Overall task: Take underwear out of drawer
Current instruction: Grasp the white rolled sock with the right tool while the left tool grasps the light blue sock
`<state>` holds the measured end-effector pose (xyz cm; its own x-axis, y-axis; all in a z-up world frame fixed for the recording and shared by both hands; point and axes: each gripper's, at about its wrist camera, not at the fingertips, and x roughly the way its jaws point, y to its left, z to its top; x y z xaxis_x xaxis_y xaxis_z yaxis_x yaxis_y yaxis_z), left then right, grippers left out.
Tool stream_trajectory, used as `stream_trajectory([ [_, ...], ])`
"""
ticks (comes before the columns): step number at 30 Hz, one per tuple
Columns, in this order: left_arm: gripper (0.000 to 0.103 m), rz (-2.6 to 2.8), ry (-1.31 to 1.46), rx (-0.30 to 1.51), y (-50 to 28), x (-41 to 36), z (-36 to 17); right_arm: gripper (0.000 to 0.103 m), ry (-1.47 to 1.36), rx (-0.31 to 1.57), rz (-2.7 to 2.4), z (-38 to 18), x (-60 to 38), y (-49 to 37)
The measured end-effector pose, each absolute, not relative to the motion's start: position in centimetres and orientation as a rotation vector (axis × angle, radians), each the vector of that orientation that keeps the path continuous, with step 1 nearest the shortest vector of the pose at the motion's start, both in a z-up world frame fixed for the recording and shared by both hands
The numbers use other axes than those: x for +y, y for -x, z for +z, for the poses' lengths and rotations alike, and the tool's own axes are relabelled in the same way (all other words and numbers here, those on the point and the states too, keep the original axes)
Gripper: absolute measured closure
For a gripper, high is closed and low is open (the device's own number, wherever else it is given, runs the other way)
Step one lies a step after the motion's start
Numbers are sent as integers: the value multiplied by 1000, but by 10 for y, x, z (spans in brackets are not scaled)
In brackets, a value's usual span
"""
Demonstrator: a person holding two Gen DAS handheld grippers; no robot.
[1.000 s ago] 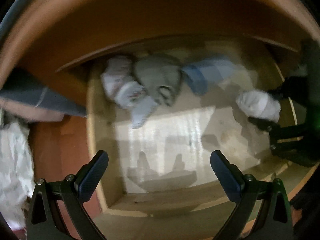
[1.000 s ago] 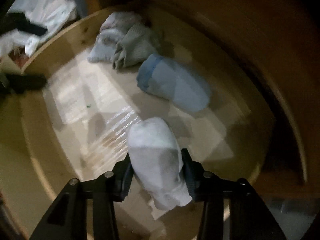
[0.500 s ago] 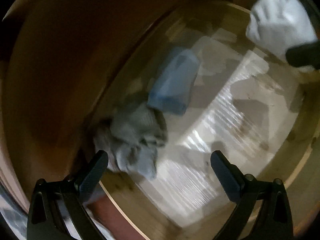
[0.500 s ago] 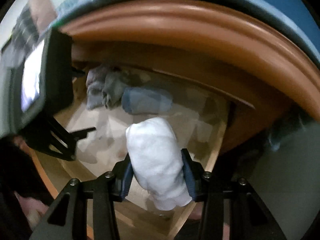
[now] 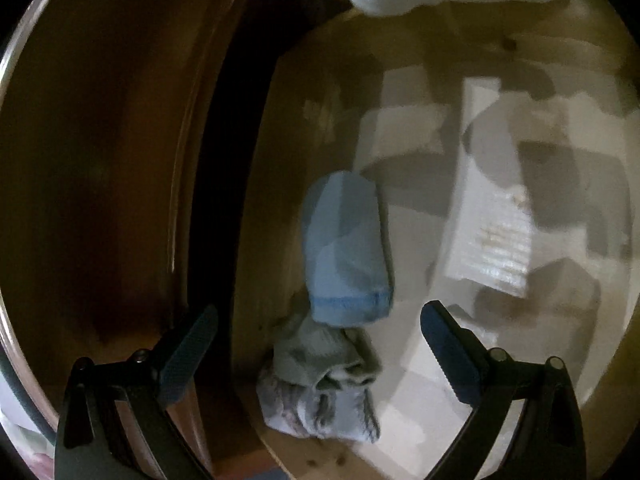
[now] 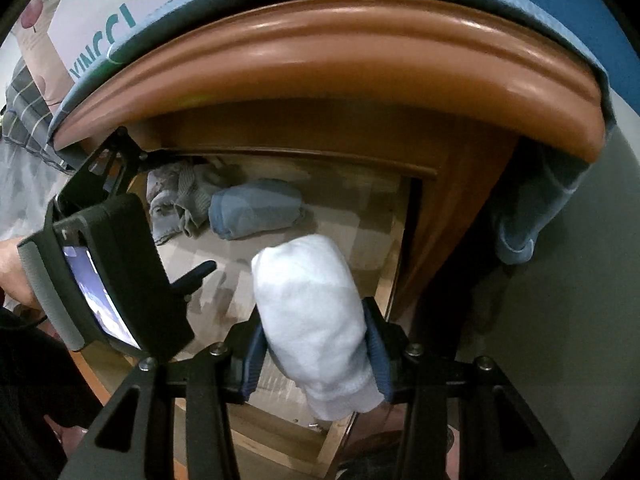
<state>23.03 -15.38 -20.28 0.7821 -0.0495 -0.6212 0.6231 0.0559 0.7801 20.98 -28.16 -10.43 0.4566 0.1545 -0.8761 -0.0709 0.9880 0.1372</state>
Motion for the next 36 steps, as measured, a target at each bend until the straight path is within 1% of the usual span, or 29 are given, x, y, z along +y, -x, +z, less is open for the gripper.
stream_trajectory([
  [4,2,-612,-1316,599,-235,-155,-202,58,-99,1090,134,-107,-285,-211],
  [7,9,-620,-1247,632,-243,-157,-199,58,-110,1091,132,-105,-287,-211],
  [9,23,-621,-1258,605,-243,-160,-203,58,-113,1091,130,-104,-289,-210],
  [10,26,-635,-1264,615,-241,-161,-206,58,-117,1091,130,-103,-289,-209],
  [11,31,-656,-1259,653,-243,-162,-211,58,-120,1091,131,-102,-289,-209],
  [12,42,-659,-1250,658,-246,-162,-210,58,-121,1091,130,-102,-290,-209],
  [13,46,-659,-1237,656,-247,-163,-212,58,-126,1091,131,-102,-290,-209],
  [16,46,-641,-1194,669,-256,-163,-213,58,-137,1092,130,-101,-292,-209],
  [18,38,-622,-1137,695,-270,-163,-212,58,-138,1094,131,-101,-292,-209],
  [20,39,-618,-1100,714,-281,-164,-213,58,-142,1095,137,-104,-291,-211],
  [22,35,-610,-1101,728,-284,-169,-217,58,-137,1093,138,-104,-290,-211],
  [23,30,-606,-1107,731,-287,-170,-220,58,-137,1094,142,-104,-289,-212],
  [29,30,-640,-1046,720,-292,-166,-212,58,-143,1097,145,-104,-288,-212],
  [30,31,-645,-1043,719,-294,-165,-211,58,-143,1096,145,-104,-287,-212],
  [31,35,-656,-1039,724,-299,-166,-212,58,-142,1094,145,-105,-287,-213],
  [32,47,-685,-1016,755,-300,-166,-211,58,-142,1091,146,-104,-286,-213],
  [33,55,-692,-998,779,-298,-164,-210,58,-142,1088,151,-104,-285,-212],
  [35,63,-702,-984,810,-298,-163,-208,58,-144,1083,148,-103,-285,-212],
  [36,64,-701,-988,817,-298,-164,-208,58,-148,1082,149,-103,-286,-211],
])
